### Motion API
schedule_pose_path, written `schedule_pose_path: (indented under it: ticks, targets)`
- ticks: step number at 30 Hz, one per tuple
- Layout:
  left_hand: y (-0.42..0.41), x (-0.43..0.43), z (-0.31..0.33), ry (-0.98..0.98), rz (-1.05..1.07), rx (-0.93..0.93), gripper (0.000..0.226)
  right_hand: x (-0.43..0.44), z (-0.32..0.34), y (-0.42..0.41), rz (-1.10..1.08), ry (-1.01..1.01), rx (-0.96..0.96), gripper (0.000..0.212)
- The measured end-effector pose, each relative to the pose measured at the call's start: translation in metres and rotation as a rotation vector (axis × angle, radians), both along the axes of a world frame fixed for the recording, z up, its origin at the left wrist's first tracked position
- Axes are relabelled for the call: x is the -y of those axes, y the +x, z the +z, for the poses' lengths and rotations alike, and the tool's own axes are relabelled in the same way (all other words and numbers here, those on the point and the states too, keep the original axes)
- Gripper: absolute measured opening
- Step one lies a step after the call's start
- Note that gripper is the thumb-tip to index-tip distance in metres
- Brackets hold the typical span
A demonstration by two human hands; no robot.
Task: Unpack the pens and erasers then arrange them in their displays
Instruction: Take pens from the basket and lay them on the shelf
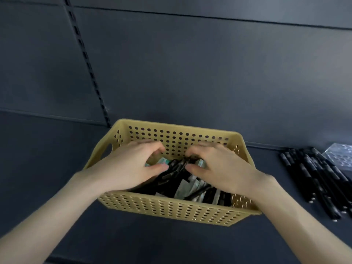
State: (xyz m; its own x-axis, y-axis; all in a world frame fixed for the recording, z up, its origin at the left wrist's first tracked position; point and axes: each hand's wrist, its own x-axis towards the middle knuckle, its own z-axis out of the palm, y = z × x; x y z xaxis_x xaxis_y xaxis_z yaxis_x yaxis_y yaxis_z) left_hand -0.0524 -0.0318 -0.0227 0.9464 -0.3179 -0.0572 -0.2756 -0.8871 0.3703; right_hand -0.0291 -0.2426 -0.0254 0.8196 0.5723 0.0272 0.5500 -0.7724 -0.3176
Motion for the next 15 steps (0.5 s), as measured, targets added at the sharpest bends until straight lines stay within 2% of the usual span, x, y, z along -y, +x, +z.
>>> schedule_pose_path:
  ticks: [7, 10, 15]
  targets:
    - [0.041, 0.001, -0.012, 0.156, -0.165, -0.358, 0.058, -0.002, -0.006, 0.023, 0.01, -0.217, -0.154, 0.043]
    - [0.046, 0.006, -0.019, 0.194, -0.119, -0.445, 0.058, 0.0, -0.013, 0.027, 0.014, -0.264, -0.202, 0.045]
    - [0.041, 0.014, -0.031, 0.086, 0.018, -0.518, 0.054, 0.007, -0.022, 0.028, -0.003, -0.265, -0.175, 0.05]
